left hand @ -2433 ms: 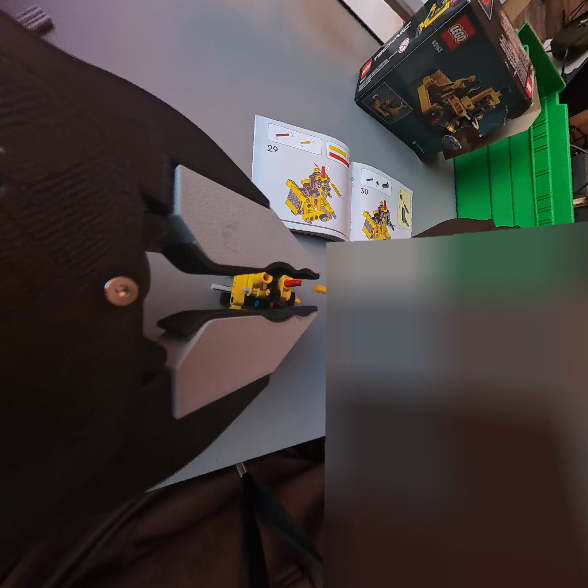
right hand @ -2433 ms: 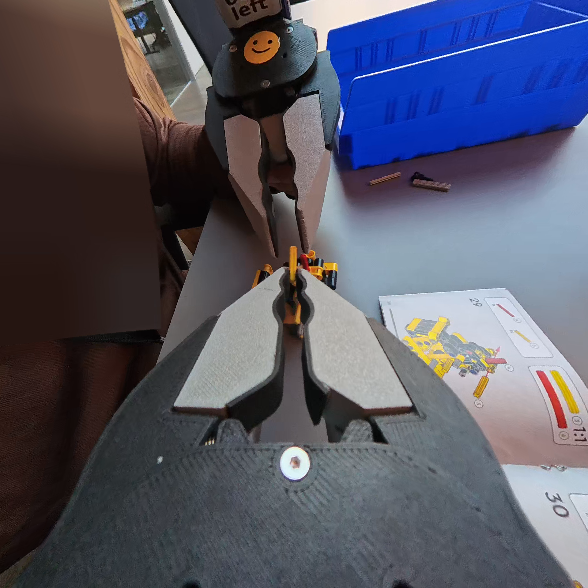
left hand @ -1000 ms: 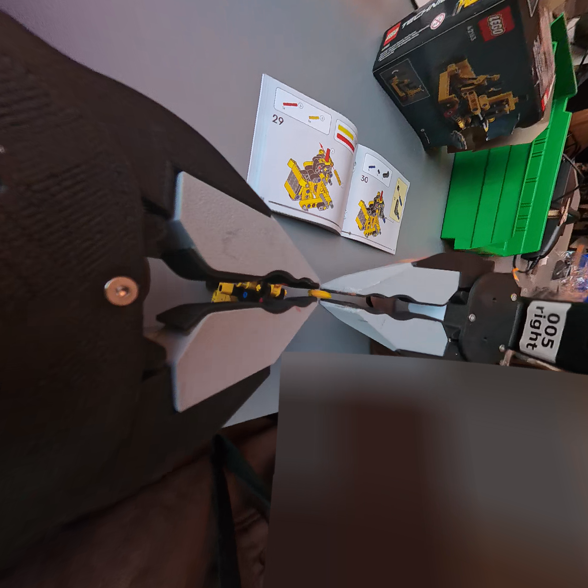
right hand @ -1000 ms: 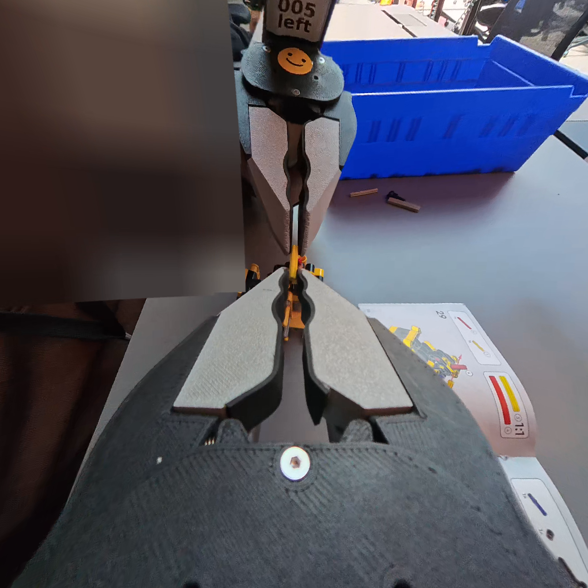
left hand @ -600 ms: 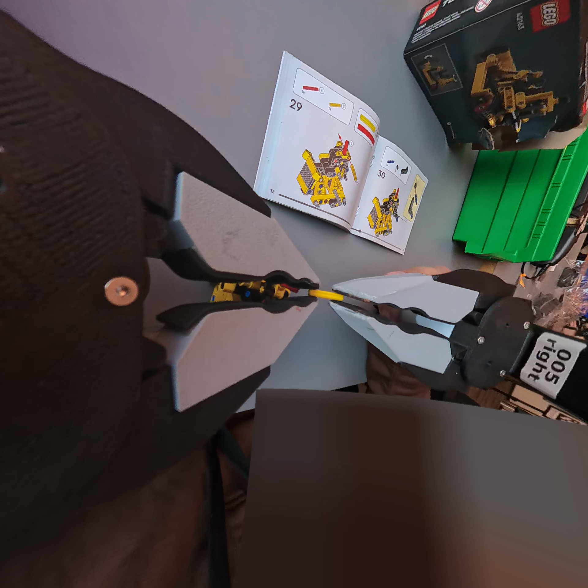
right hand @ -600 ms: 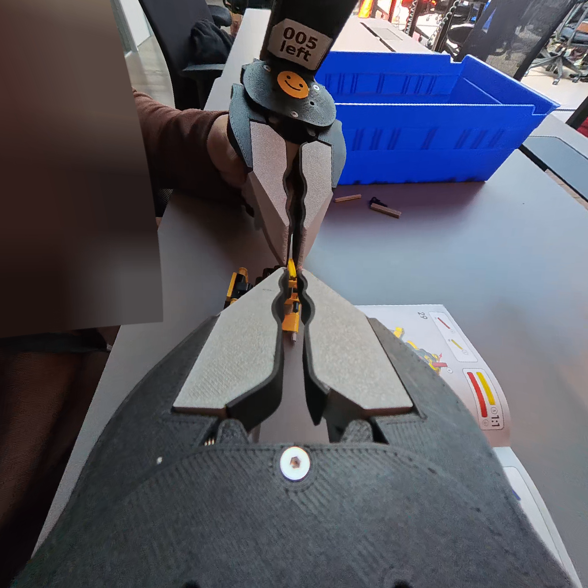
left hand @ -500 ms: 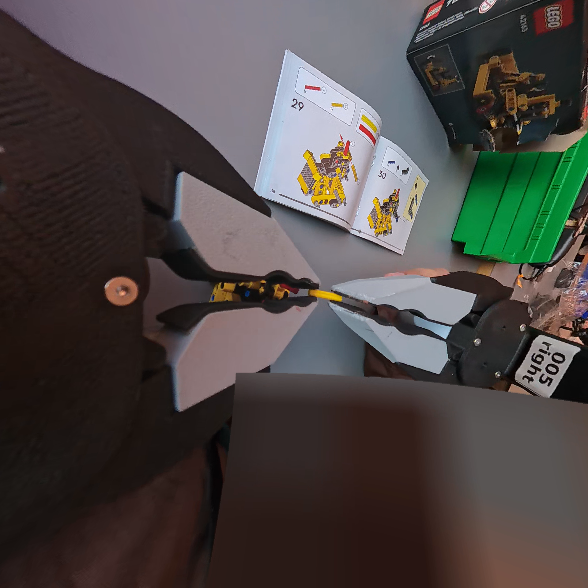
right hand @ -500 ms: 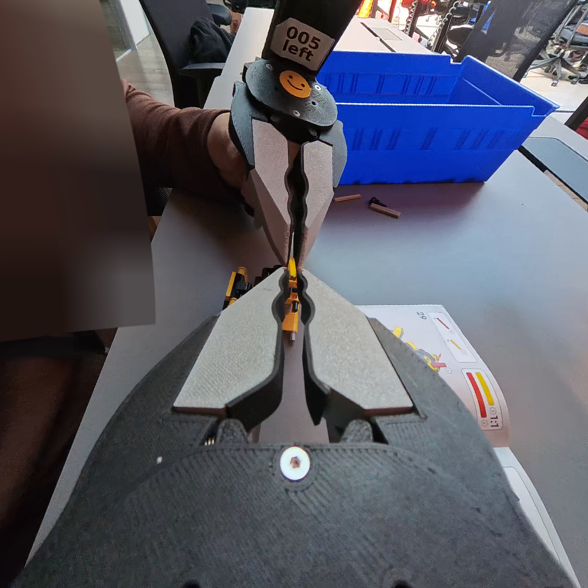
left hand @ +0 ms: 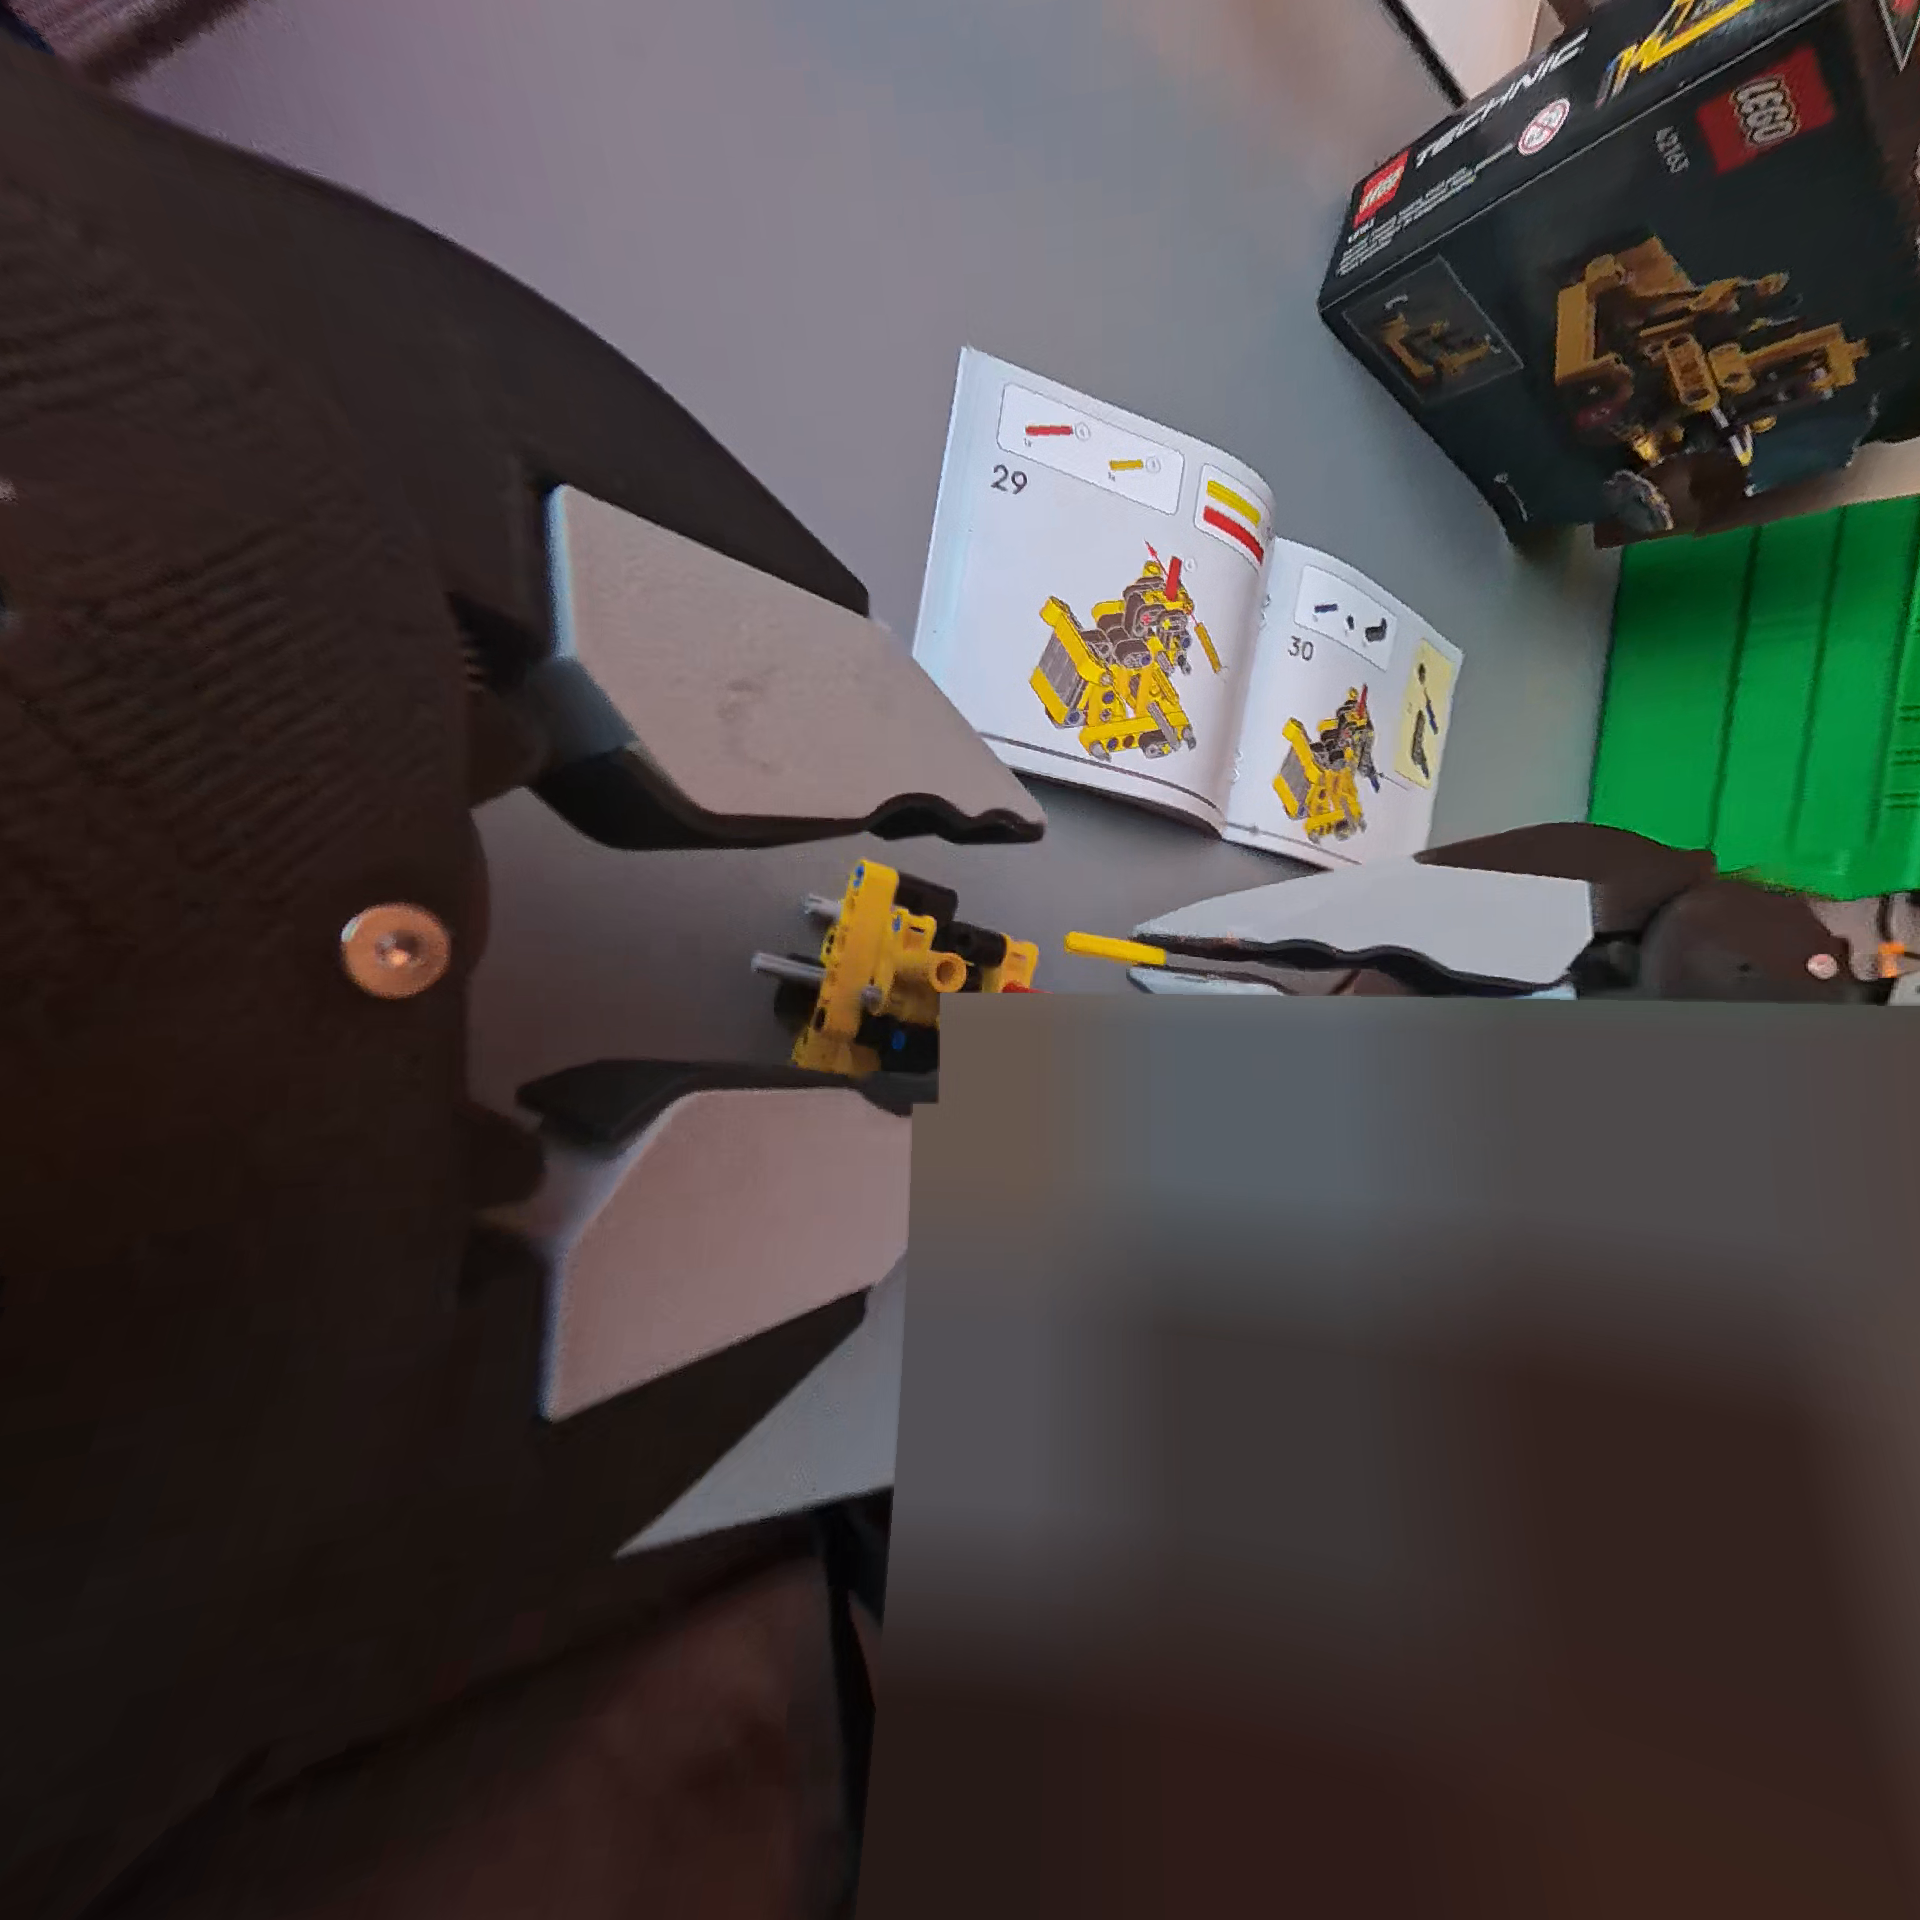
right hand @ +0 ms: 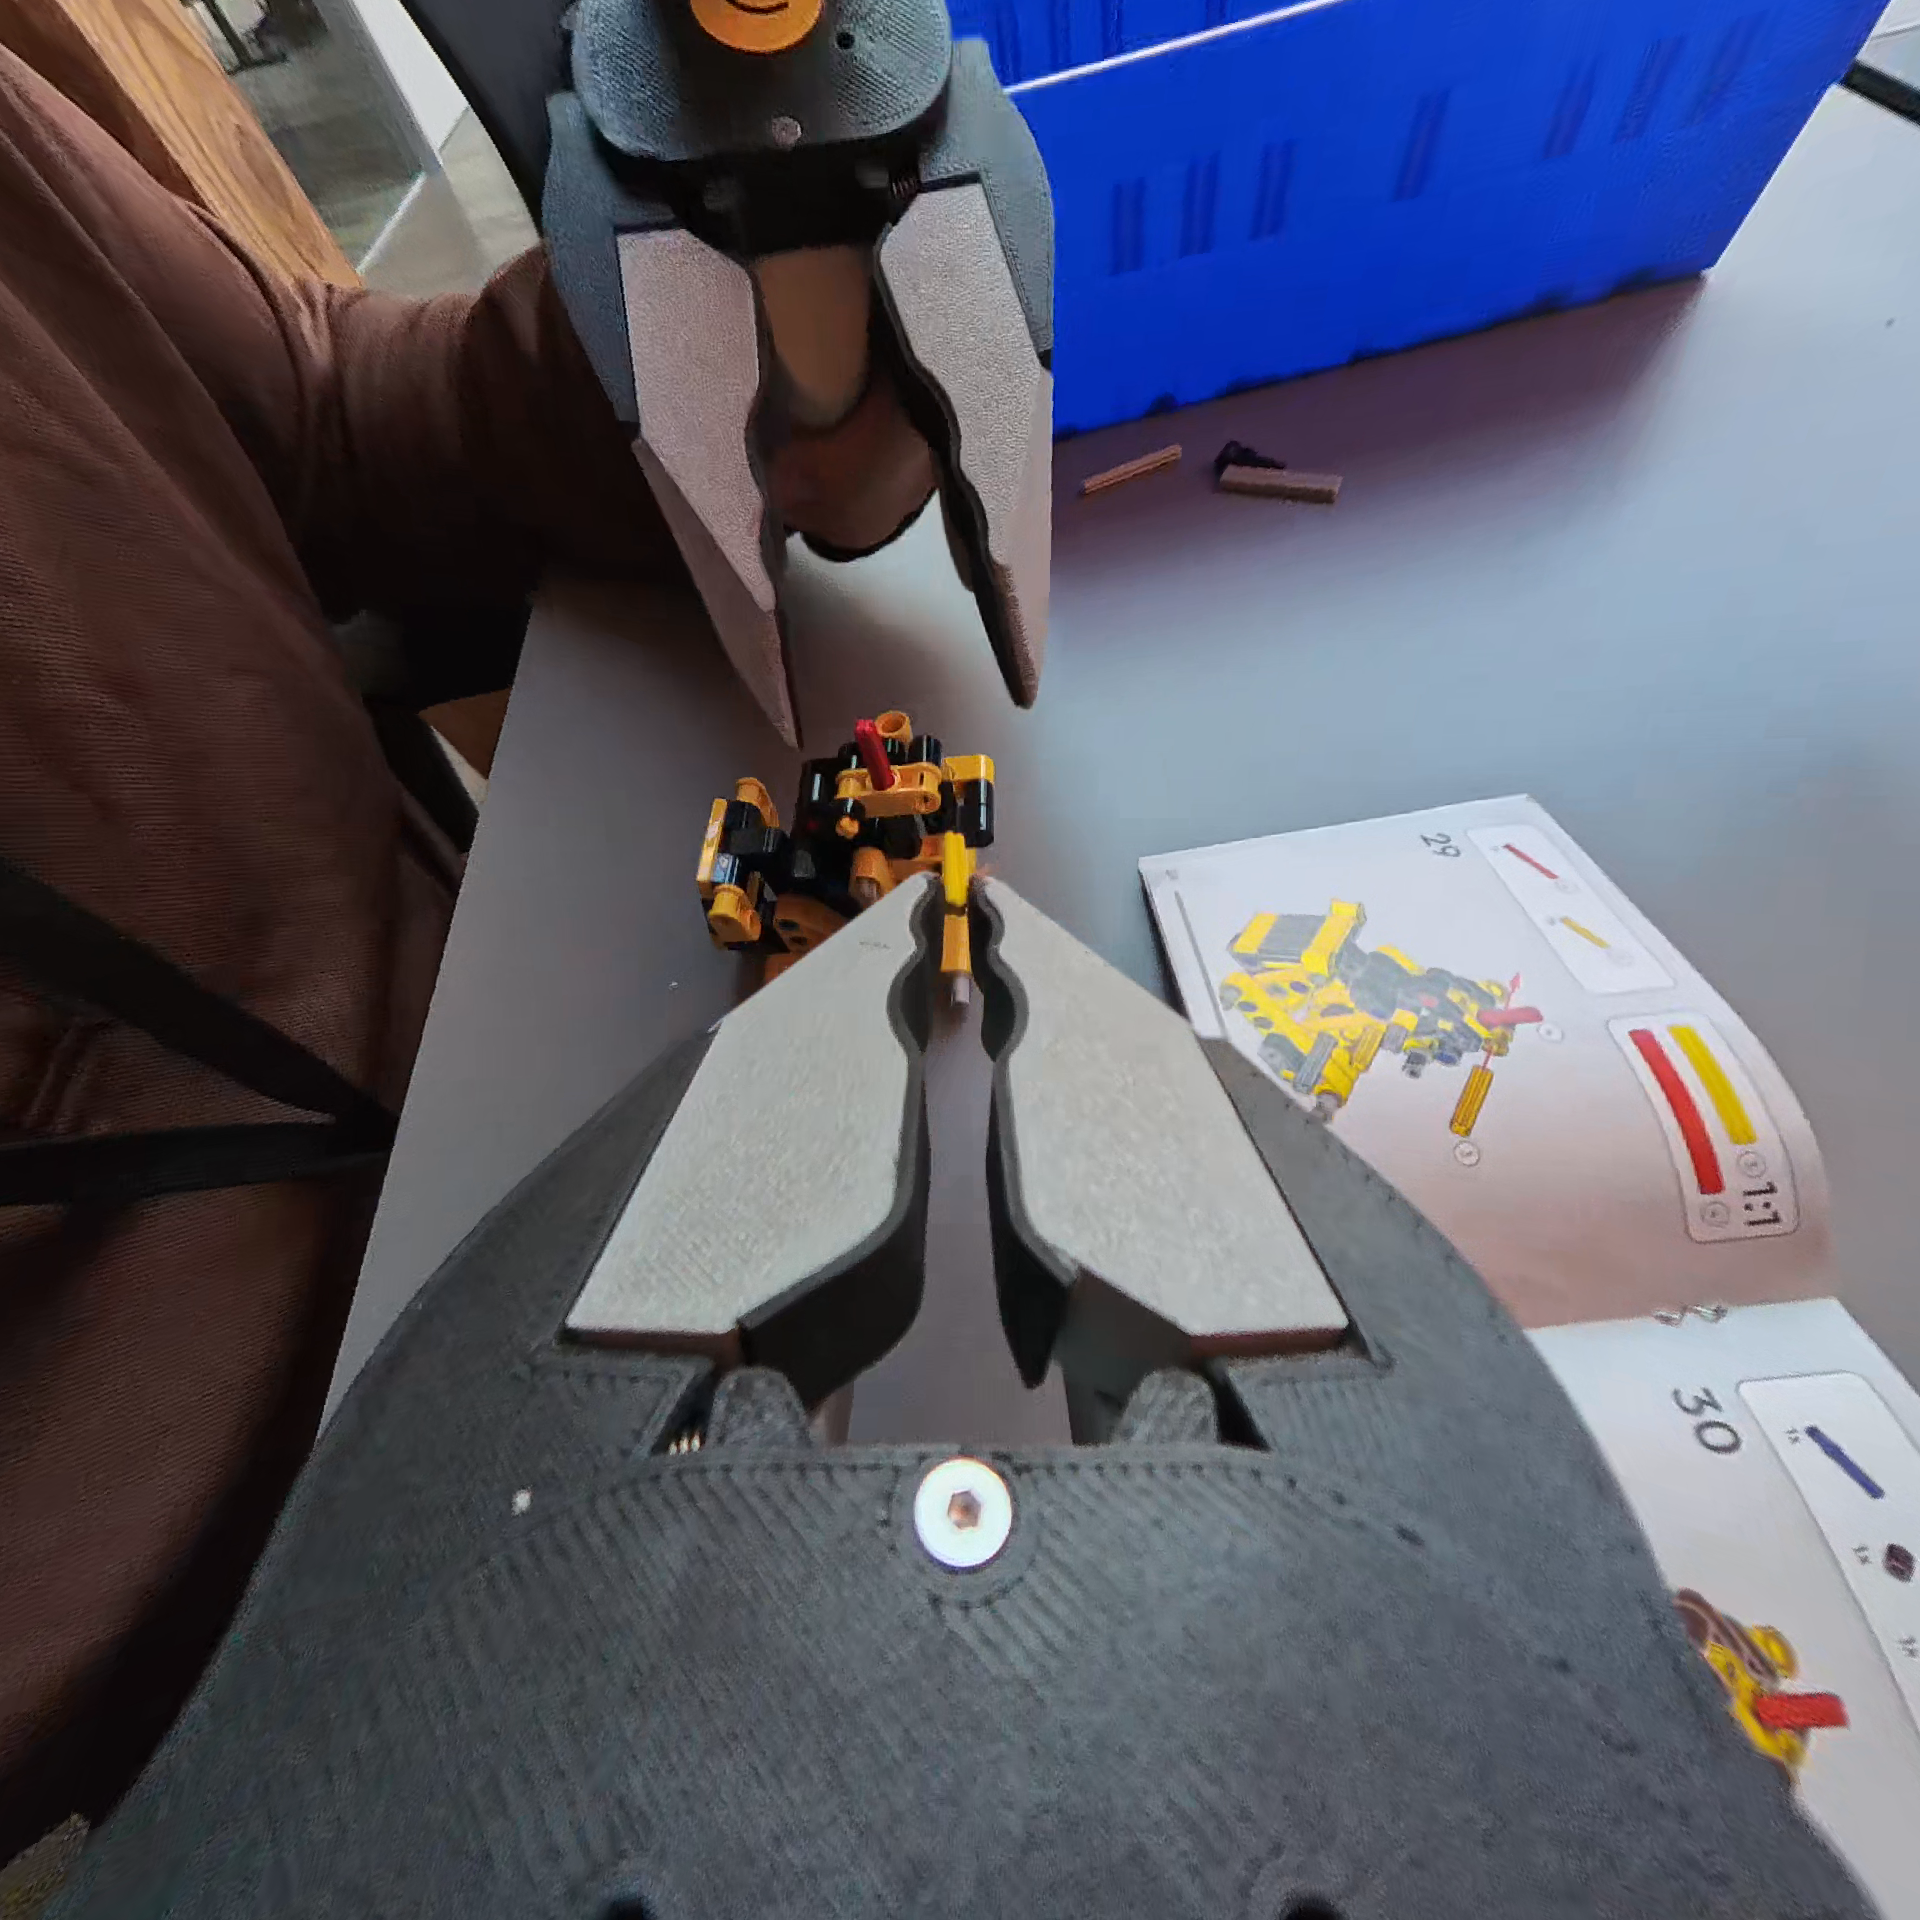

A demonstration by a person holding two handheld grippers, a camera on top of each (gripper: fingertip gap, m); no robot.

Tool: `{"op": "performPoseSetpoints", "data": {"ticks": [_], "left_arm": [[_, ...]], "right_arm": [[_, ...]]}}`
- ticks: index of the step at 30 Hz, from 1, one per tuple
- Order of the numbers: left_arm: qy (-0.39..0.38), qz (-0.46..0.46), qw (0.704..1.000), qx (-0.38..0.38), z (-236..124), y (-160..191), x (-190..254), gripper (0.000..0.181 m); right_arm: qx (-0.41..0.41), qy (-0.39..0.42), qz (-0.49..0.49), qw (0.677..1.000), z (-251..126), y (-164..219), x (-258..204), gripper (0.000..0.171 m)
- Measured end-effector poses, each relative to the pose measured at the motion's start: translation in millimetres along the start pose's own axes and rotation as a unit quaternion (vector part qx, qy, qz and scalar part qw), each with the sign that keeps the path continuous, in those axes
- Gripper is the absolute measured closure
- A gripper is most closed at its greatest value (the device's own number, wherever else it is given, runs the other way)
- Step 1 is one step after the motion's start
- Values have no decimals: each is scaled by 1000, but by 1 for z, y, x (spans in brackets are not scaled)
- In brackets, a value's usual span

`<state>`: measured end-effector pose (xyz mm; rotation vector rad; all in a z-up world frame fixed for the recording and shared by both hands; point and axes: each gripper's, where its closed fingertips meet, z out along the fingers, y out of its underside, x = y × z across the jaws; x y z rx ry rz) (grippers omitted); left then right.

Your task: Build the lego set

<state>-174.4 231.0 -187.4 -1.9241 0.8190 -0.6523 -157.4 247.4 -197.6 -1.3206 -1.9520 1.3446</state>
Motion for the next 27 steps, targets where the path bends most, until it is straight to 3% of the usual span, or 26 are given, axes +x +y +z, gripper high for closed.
{"op": "performPoseSetpoints", "data": {"ticks": [1,12,27], "left_arm": [[-1,8,1000,-8,2,3,1,140],[26,19,999,-31,11,13,11,150],[9,43,998,-41,14,18,11,150]], "right_arm": [[0,-4,2,1000,1,1,-1,171],[19,-23,38,999,8,-1,-7,171],[31,-38,71,996,10,-2,-5,171]]}}
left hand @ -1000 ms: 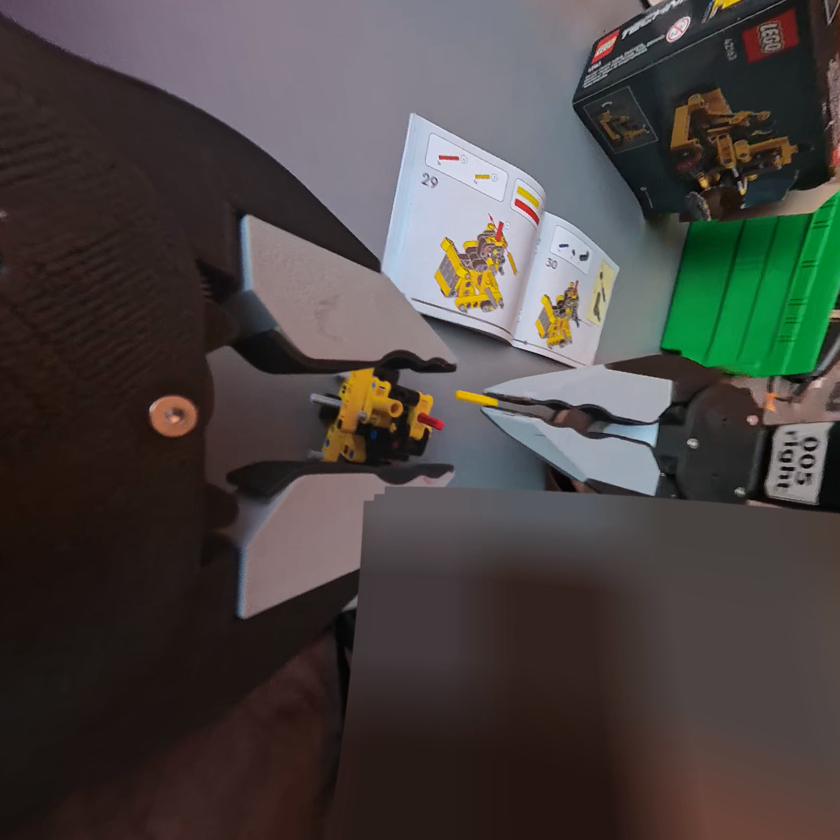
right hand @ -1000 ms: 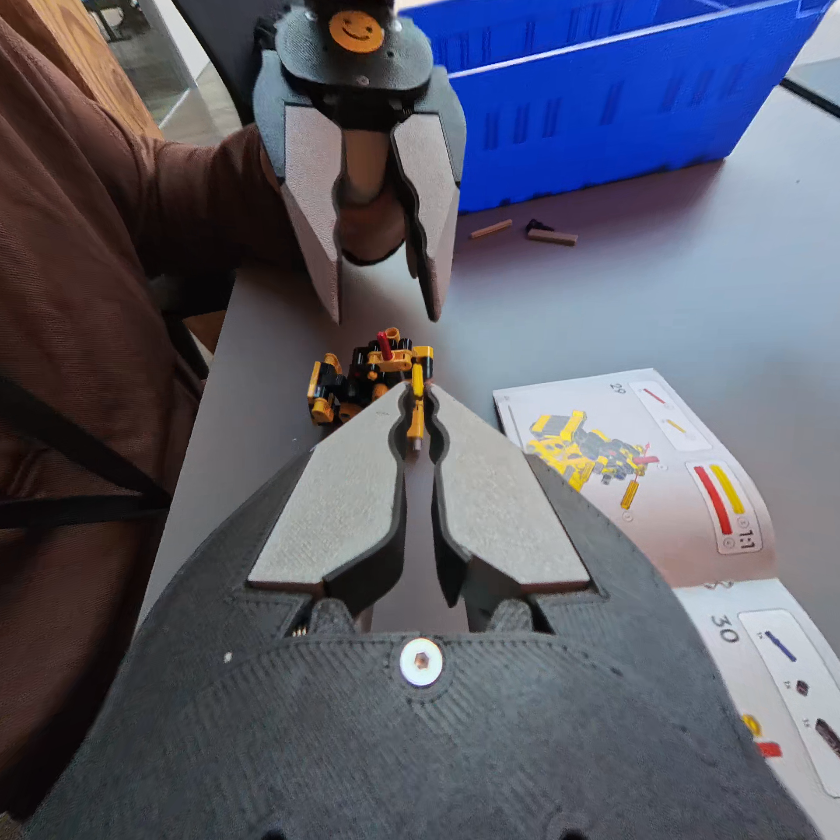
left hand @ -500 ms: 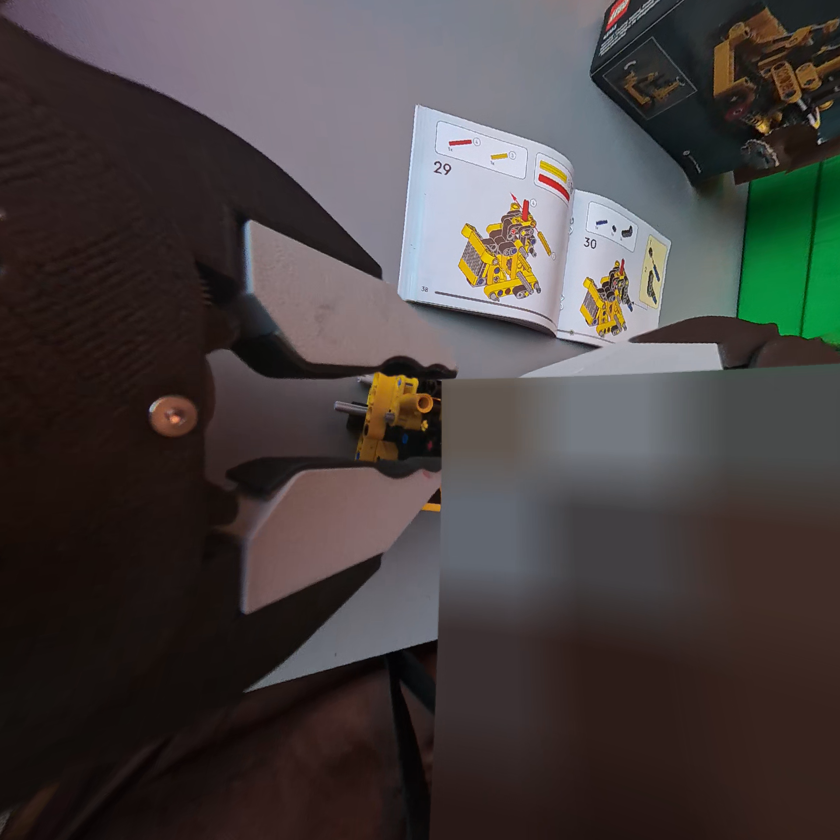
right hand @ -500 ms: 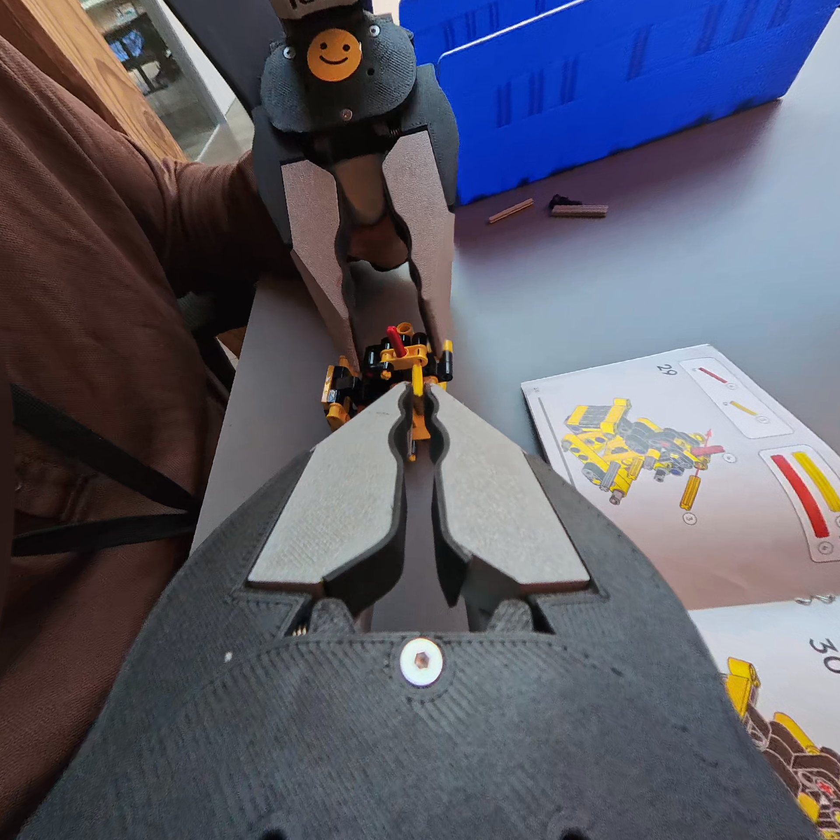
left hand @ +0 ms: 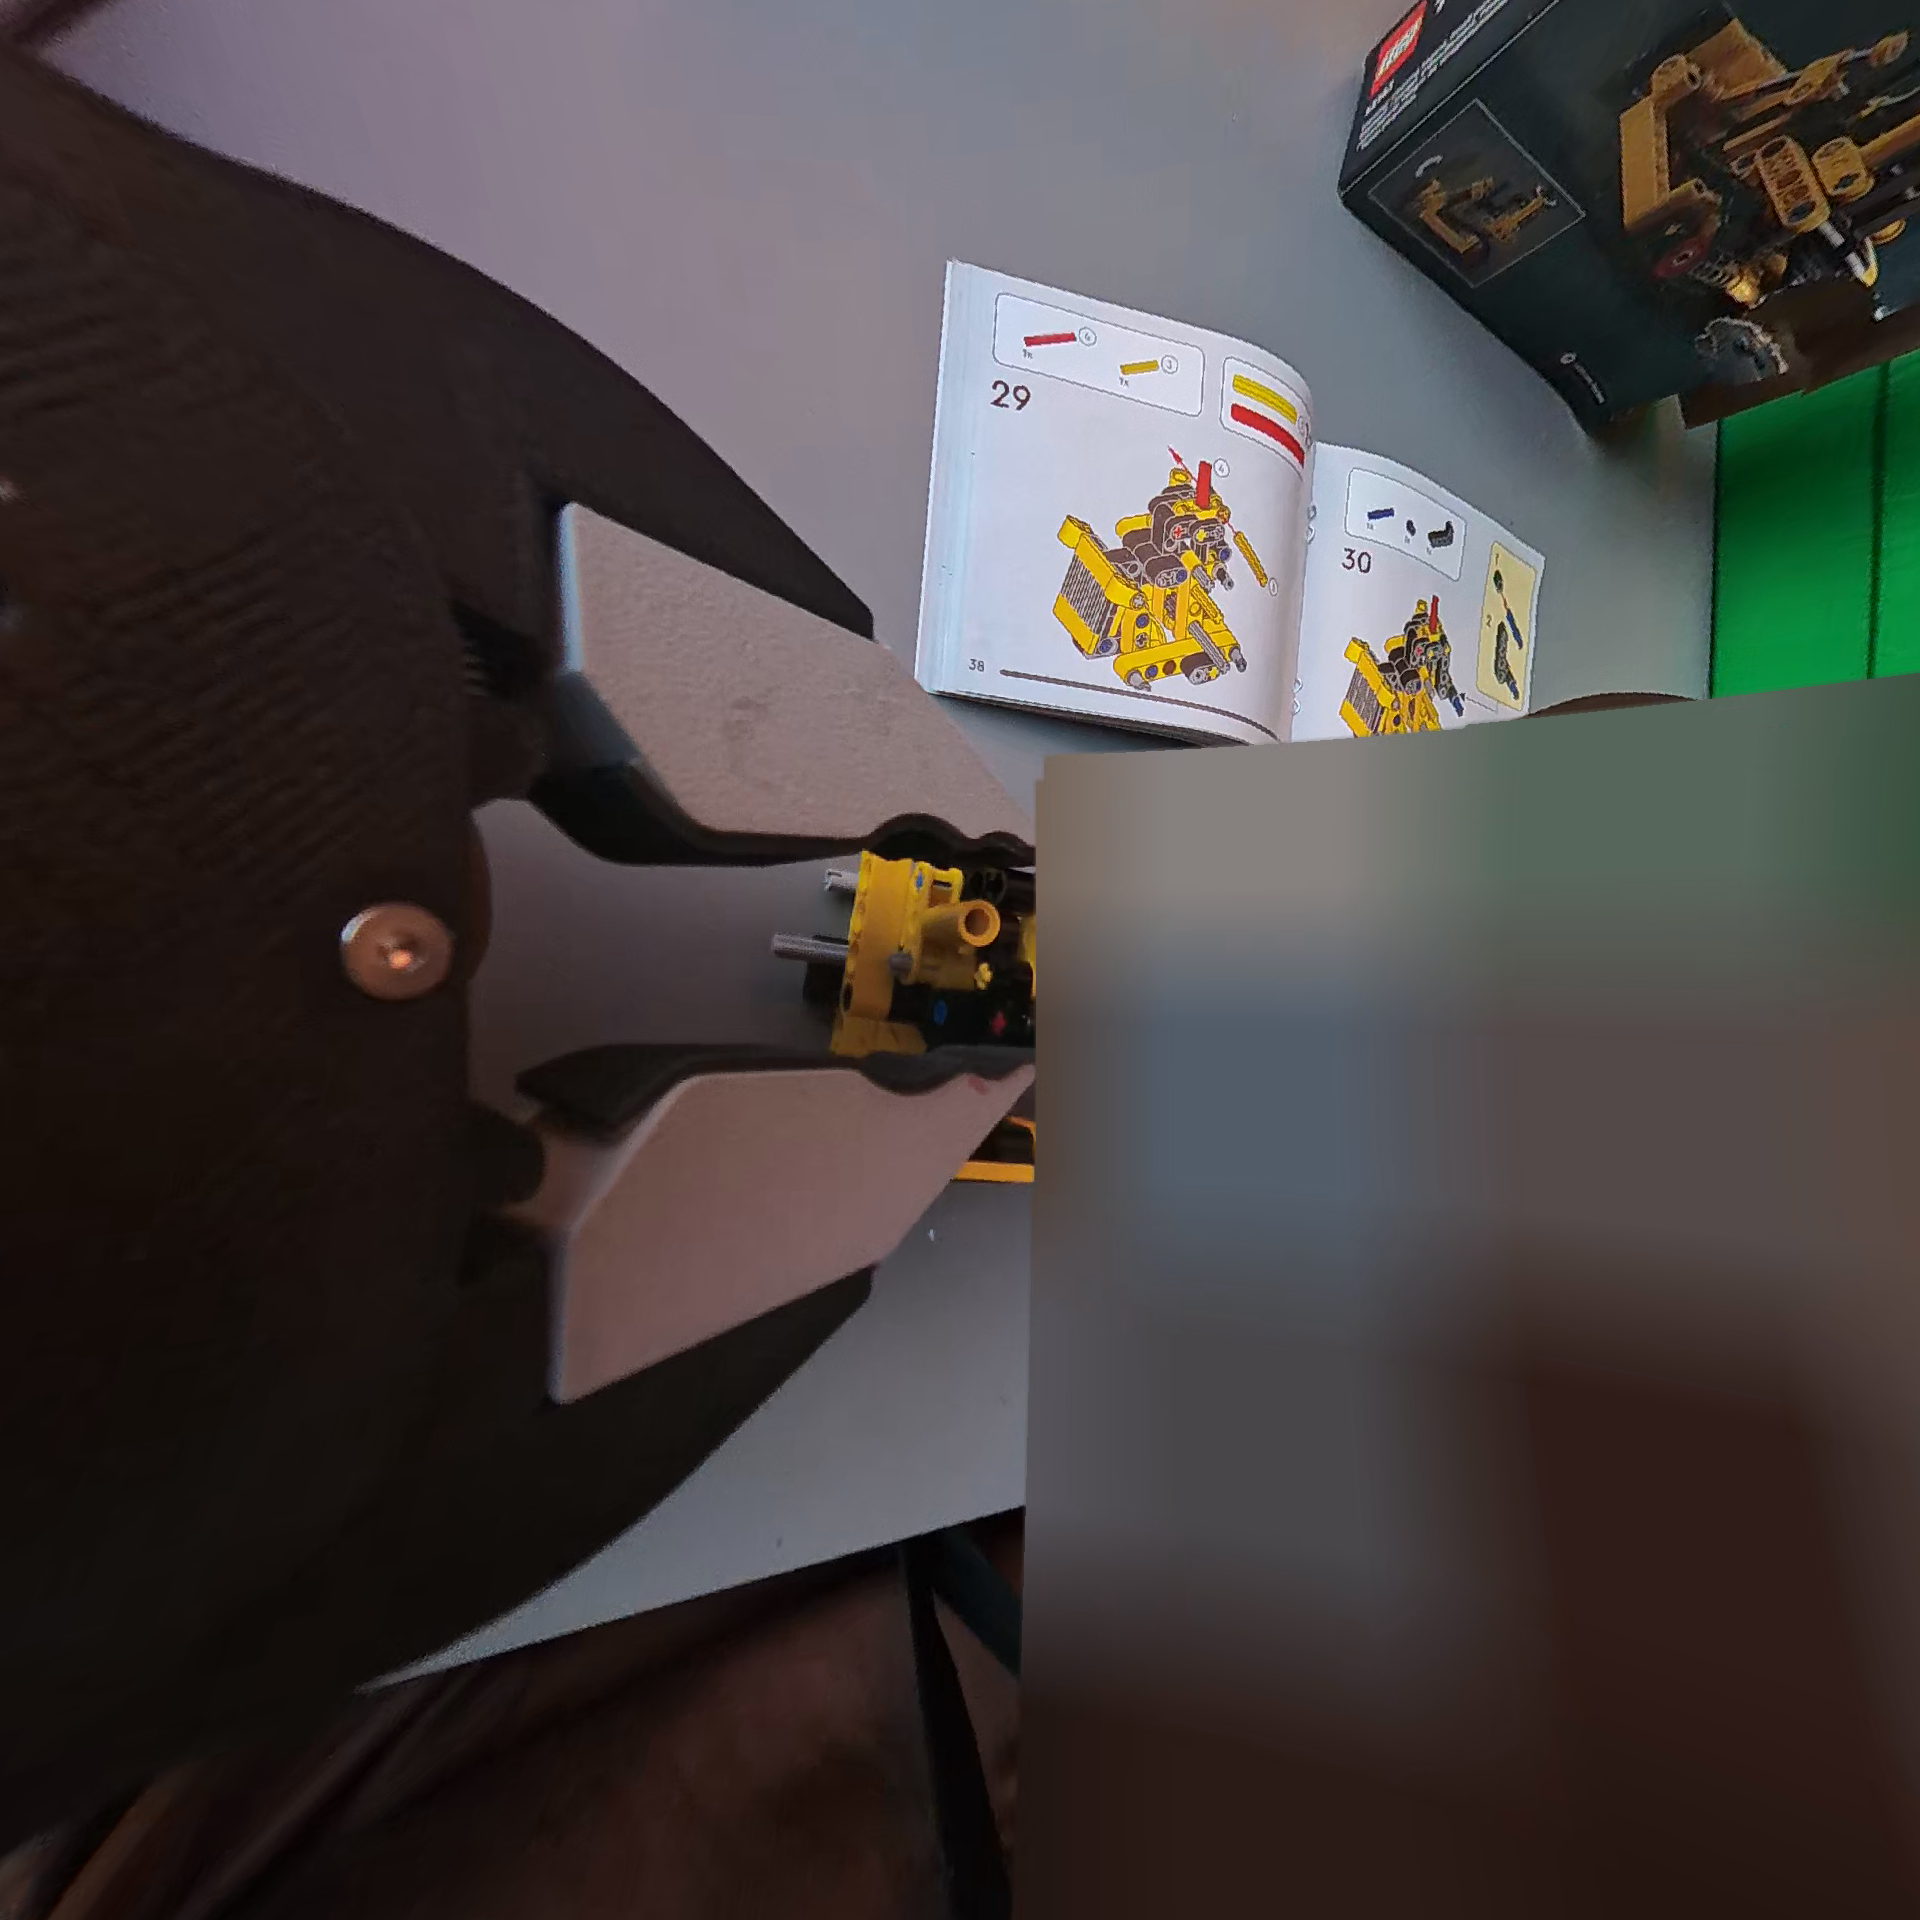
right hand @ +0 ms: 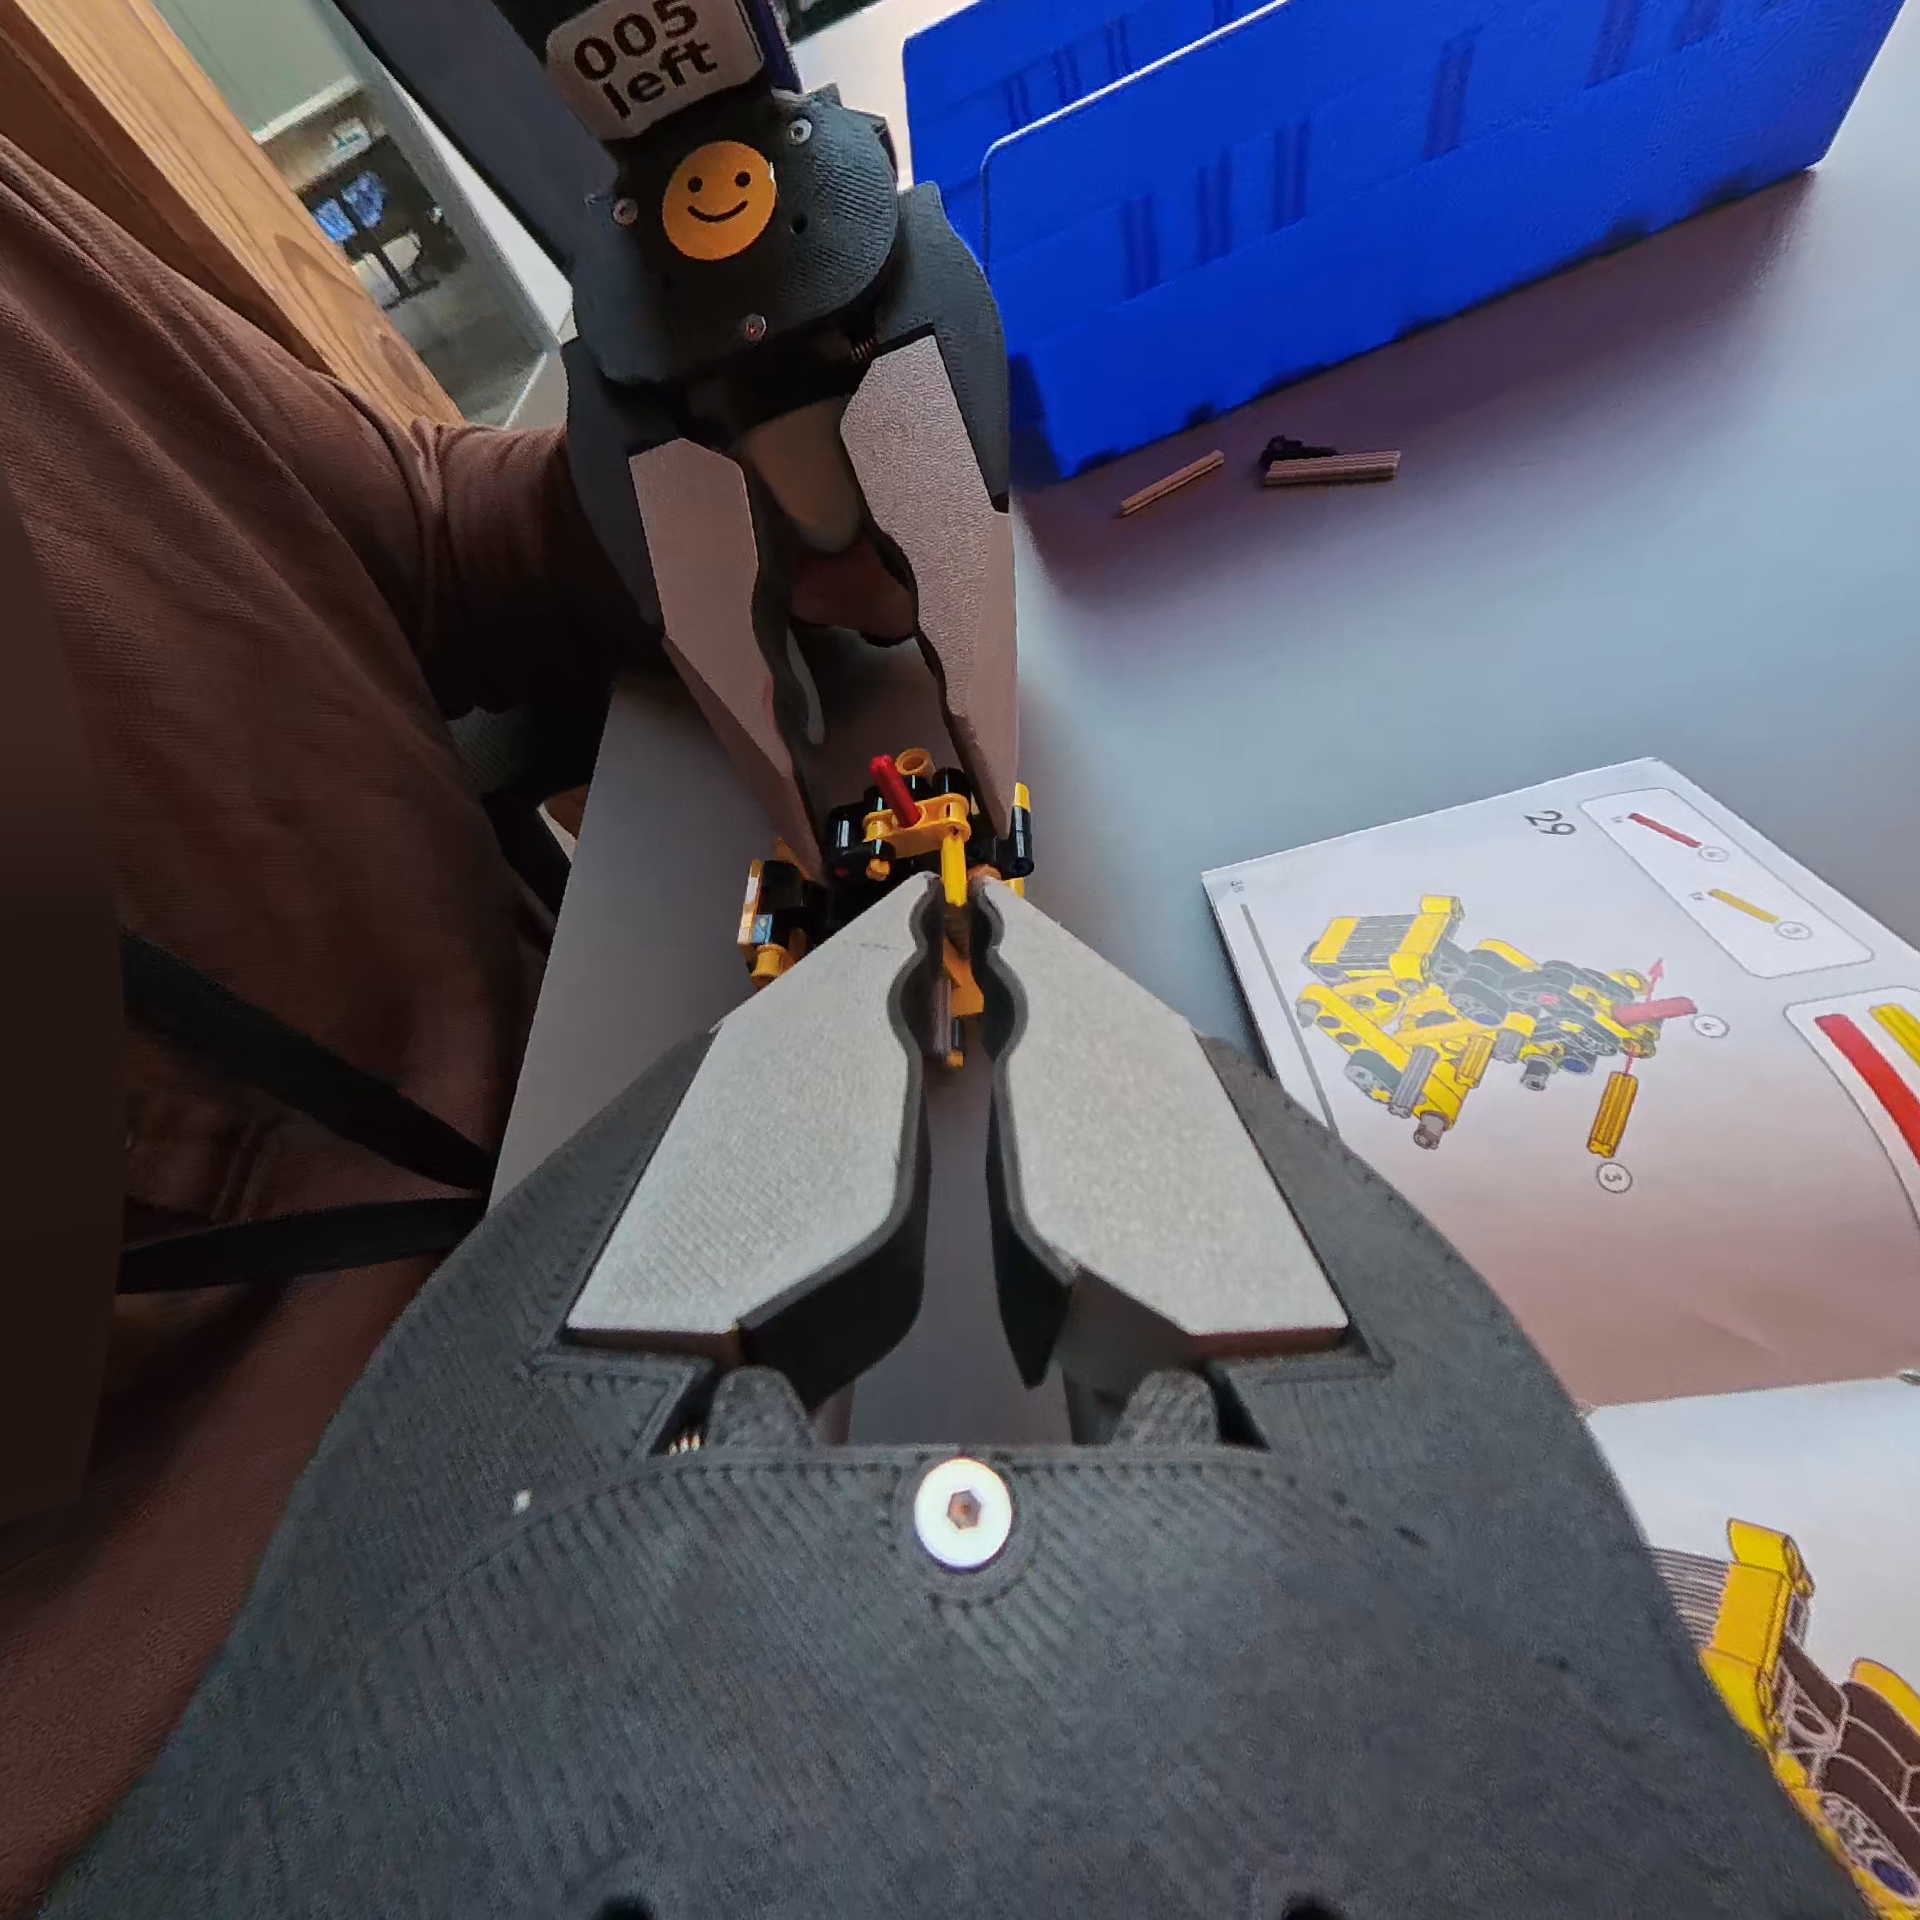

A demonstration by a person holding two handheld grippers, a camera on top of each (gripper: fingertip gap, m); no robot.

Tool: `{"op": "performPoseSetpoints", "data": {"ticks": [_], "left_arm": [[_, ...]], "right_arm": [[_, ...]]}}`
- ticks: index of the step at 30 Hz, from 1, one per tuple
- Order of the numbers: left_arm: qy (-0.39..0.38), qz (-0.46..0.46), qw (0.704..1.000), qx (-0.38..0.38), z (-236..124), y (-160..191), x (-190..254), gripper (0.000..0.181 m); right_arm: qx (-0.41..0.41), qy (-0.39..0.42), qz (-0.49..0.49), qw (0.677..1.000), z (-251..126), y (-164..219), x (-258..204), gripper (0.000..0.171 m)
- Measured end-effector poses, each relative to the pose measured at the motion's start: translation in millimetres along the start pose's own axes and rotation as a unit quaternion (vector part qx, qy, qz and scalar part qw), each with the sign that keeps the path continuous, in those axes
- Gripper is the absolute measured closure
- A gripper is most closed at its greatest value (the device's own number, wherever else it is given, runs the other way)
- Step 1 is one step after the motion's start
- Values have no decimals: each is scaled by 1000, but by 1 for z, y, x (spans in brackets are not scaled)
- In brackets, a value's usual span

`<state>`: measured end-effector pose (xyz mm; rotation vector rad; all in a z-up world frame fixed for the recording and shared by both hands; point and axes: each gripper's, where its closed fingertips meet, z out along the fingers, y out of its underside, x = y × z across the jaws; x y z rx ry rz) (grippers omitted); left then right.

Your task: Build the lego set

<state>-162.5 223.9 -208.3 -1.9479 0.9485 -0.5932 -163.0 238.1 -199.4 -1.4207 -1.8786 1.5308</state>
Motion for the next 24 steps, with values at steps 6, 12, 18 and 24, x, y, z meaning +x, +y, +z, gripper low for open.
{"op": "performPoseSetpoints", "data": {"ticks": [6,12,18,24], "left_arm": [[-14,16,1000,0,0,0,-1,150],[-20,10,1000,10,1,0,-2,150],[-30,15,999,15,1,0,-2,150],[-29,11,999,7,3,-1,-2,151]], "right_arm": [[16,-22,51,998,0,-2,1,170],[19,-29,74,997,1,-2,2,170],[13,-33,96,995,3,0,2,171],[0,-38,85,996,3,2,3,171]]}}
